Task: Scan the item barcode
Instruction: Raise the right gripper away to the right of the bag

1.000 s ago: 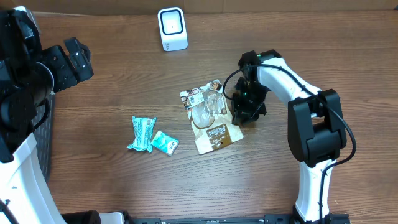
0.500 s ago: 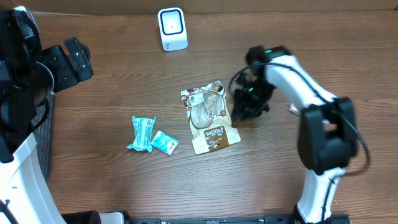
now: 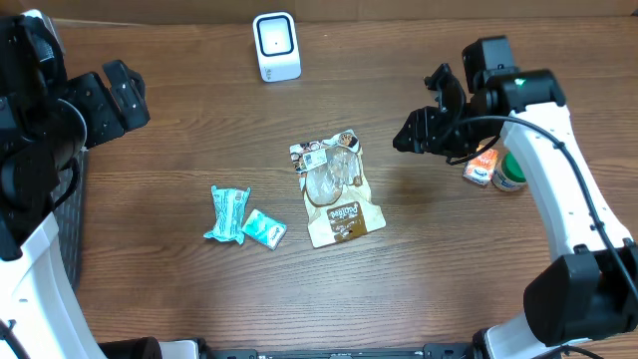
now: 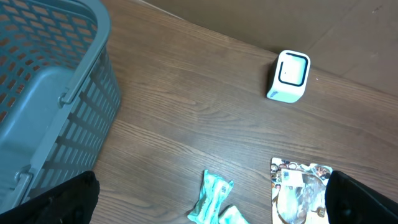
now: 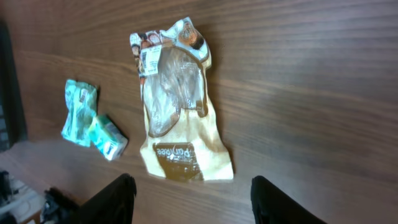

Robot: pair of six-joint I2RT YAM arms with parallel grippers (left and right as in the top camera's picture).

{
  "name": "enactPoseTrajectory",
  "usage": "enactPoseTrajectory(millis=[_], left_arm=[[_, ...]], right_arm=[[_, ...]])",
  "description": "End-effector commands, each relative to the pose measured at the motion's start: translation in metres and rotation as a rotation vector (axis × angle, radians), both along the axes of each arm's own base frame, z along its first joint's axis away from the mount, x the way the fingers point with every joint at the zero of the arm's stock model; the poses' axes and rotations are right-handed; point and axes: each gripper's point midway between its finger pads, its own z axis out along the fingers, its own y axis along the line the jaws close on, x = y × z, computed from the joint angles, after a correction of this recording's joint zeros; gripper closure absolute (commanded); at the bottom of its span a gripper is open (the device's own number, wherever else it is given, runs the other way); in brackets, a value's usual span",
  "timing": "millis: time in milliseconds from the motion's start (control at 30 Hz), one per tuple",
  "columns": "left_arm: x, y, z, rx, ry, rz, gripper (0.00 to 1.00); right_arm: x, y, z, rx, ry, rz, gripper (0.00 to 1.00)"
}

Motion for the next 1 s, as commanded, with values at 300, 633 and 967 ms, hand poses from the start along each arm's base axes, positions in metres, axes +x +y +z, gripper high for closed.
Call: enactPoseTrajectory(millis=[300, 633, 967], left_arm=[[0.0, 0.003, 0.003, 0.001, -0.011, 0.017, 0.01], [0.003, 0.0, 0.004, -0.029, -0.025, 0.018, 0.0], [0.007, -0.035, -0.014, -0.236, 0.026, -0.058, 0.95]], right_arm=[[0.007, 0.022, -0.086, 0.141, -0.021, 0.074, 0.33], [0.016, 0.024, -0.102, 0.15, -0.005, 0.039, 0.33], [0.016, 0.024, -0.102, 0.15, -0.005, 0.04, 0.33]])
